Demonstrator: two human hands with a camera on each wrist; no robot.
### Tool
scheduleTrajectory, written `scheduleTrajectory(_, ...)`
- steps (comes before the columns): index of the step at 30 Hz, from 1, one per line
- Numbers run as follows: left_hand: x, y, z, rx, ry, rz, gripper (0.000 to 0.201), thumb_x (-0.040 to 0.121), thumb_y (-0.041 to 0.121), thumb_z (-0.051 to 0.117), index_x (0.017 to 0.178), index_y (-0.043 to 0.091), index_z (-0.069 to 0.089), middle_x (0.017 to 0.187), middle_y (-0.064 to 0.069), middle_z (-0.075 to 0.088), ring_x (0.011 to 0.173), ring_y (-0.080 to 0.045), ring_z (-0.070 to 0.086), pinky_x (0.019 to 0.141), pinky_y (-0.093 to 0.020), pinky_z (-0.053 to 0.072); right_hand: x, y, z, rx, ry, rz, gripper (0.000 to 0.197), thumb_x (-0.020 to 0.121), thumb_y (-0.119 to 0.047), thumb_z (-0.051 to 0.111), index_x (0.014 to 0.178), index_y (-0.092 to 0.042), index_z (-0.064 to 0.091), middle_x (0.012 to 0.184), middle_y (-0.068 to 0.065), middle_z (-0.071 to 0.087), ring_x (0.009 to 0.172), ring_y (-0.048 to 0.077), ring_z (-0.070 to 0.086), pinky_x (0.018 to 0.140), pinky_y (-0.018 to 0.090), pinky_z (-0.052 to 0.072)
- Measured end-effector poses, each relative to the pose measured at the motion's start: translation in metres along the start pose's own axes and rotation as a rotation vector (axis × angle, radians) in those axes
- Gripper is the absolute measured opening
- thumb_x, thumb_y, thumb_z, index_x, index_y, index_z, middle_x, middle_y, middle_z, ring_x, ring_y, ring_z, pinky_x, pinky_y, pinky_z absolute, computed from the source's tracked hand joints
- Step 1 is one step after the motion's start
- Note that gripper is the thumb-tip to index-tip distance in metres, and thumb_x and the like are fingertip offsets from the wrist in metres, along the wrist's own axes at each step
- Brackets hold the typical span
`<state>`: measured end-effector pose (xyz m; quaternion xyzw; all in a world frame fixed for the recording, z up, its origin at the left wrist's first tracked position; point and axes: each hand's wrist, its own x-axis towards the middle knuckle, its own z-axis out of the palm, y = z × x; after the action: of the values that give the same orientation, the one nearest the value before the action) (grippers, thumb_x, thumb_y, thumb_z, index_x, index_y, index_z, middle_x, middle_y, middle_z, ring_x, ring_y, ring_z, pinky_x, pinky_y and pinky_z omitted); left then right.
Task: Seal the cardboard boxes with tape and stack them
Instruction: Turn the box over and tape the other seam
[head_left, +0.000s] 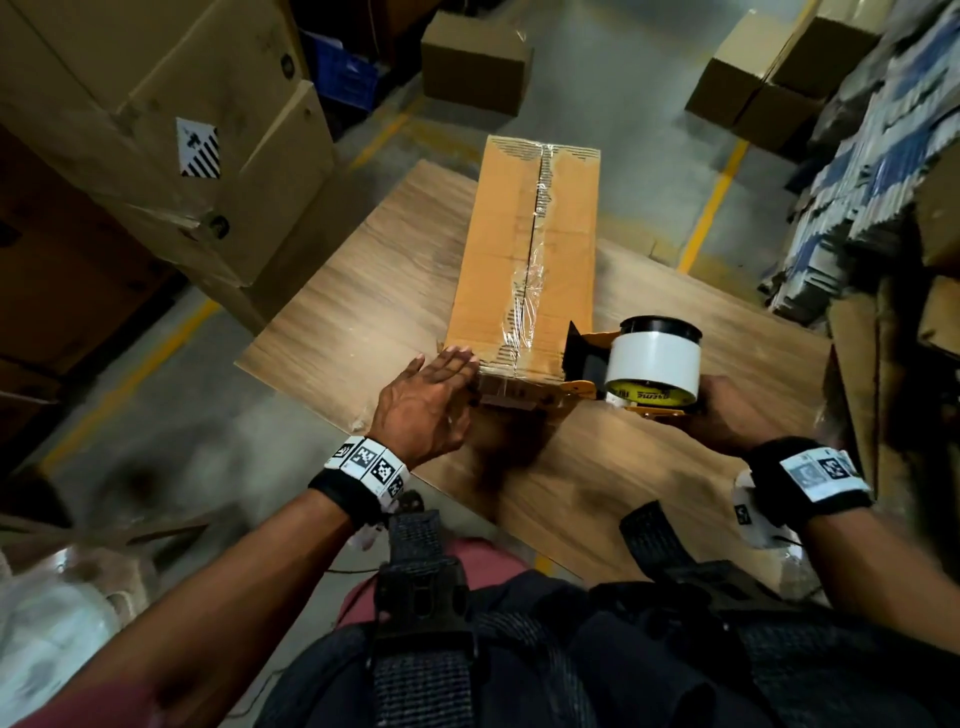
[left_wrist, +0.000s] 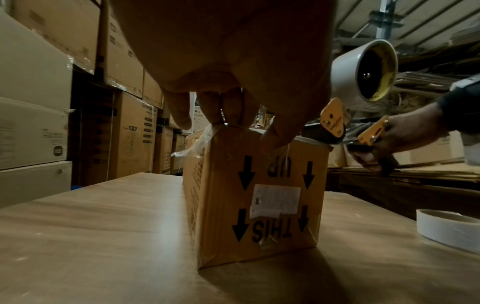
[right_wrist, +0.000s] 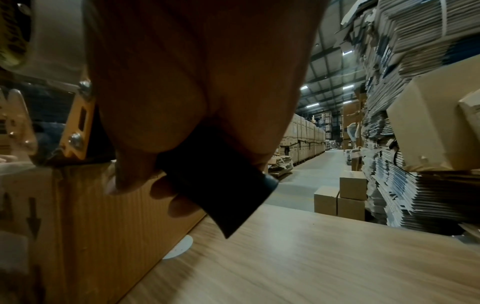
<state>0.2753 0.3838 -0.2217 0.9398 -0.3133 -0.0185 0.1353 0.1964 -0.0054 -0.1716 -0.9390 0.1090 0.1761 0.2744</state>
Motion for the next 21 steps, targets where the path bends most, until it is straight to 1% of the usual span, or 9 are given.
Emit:
scheduleTrajectory(3, 0.004, 0.007, -0.007, -0.015, 0.009, -0.027, 0.065, 0.086, 0.042, 0.052, 0.147, 0.020, 0.058, 0.155, -0.001, 0.053, 0.147, -0.015, 0.045, 0.121, -0.050, 0.037, 0.003, 0.010, 0.006, -0.020, 0.028, -0.040, 0.030, 0.085, -0.026, 0.085, 0.106, -0.008, 0.076, 0.102, 0.013, 0.078, 0.096, 0.031, 0.072, 0.083, 0.049, 0.057)
scheduleTrajectory(5, 0.007, 0.018, -0.012, 0.044, -0.002, -0.055, 0.064, 0.088, 0.046, 0.051, 0.147, 0.020, 0.057, 0.156, -0.001, 0.052, 0.148, -0.016, 0.044, 0.123, -0.050, 0.031, 0.003, 0.010, 0.007, -0.027, 0.031, -0.048, 0.031, 0.084, -0.026, 0.085, 0.108, -0.008, 0.076, 0.104, 0.014, 0.077, 0.097, 0.032, 0.071, 0.085, 0.051, 0.057)
scheduleTrajectory(7, 0.011, 0.034, -0.014, 0.085, 0.019, 0.003, 0.065, 0.092, 0.047, 0.055, 0.150, 0.016, 0.054, 0.158, -0.006, 0.050, 0.149, -0.021, 0.043, 0.125, -0.050, 0.028, 0.005, 0.012, 0.007, -0.008, 0.035, -0.038, 0.032, 0.085, -0.024, 0.085, 0.110, -0.008, 0.075, 0.105, 0.012, 0.077, 0.096, 0.030, 0.070, 0.086, 0.048, 0.057)
scheduleTrajectory(9, 0.023, 0.054, -0.016, 0.078, -0.017, 0.131, 0.070, 0.098, 0.047, 0.055, 0.158, 0.014, 0.040, 0.166, -0.009, 0.037, 0.155, -0.023, 0.033, 0.129, -0.045, 0.021, 0.005, 0.010, 0.008, 0.027, 0.023, -0.031, 0.031, 0.085, -0.022, 0.085, 0.112, -0.009, 0.076, 0.106, 0.010, 0.076, 0.097, 0.028, 0.069, 0.089, 0.047, 0.057)
scheduleTrajectory(11, 0.039, 0.075, -0.012, 0.110, -0.154, 0.224, 0.079, 0.104, 0.053, 0.046, 0.165, 0.011, 0.019, 0.173, -0.009, 0.015, 0.160, -0.022, 0.014, 0.131, -0.040, 0.009, 0.006, 0.011, 0.008, 0.034, 0.022, -0.041, 0.031, 0.085, -0.022, 0.085, 0.112, -0.010, 0.076, 0.107, 0.011, 0.077, 0.099, 0.029, 0.069, 0.089, 0.049, 0.057)
scheduleTrajectory(14, 0.052, 0.088, 0.001, 0.195, -0.276, 0.249, 0.082, 0.107, 0.052, 0.039, 0.165, 0.007, 0.003, 0.174, -0.012, -0.001, 0.161, -0.022, -0.002, 0.130, -0.036, -0.004, 0.007, 0.017, 0.007, 0.039, 0.020, -0.045, 0.031, 0.084, -0.026, 0.086, 0.109, -0.010, 0.077, 0.105, 0.010, 0.077, 0.096, 0.029, 0.070, 0.087, 0.048, 0.057)
scheduleTrajectory(17, 0.052, 0.082, 0.009, 0.212, -0.295, 0.250, 0.082, 0.106, 0.050, 0.041, 0.166, 0.008, 0.005, 0.174, -0.012, -0.003, 0.161, -0.021, -0.005, 0.127, -0.033, -0.008, 0.010, 0.031, 0.005, 0.053, 0.041, -0.022, 0.042, 0.079, -0.049, 0.081, 0.095, -0.011, 0.073, 0.091, 0.010, 0.076, 0.086, 0.032, 0.070, 0.077, 0.051, 0.059)
scheduleTrajectory(18, 0.052, 0.080, 0.010, 0.208, -0.302, 0.258, 0.082, 0.105, 0.051, 0.042, 0.166, 0.008, 0.008, 0.174, -0.011, -0.002, 0.161, -0.021, -0.004, 0.127, -0.032, -0.008, 0.012, 0.038, 0.006, 0.060, 0.043, -0.026, 0.043, 0.078, -0.049, 0.078, 0.093, -0.009, 0.070, 0.088, 0.012, 0.075, 0.085, 0.036, 0.069, 0.074, 0.051, 0.057)
scheduleTrajectory(21, 0.051, 0.077, 0.012, 0.180, -0.269, 0.275, 0.084, 0.102, 0.054, 0.043, 0.166, 0.009, 0.011, 0.174, -0.011, 0.001, 0.161, -0.020, 0.001, 0.127, -0.031, -0.008, 0.015, 0.049, 0.002, 0.051, 0.049, -0.051, 0.029, 0.082, -0.034, 0.076, 0.090, -0.007, 0.067, 0.083, 0.013, 0.073, 0.083, 0.039, 0.070, 0.070, 0.052, 0.056)
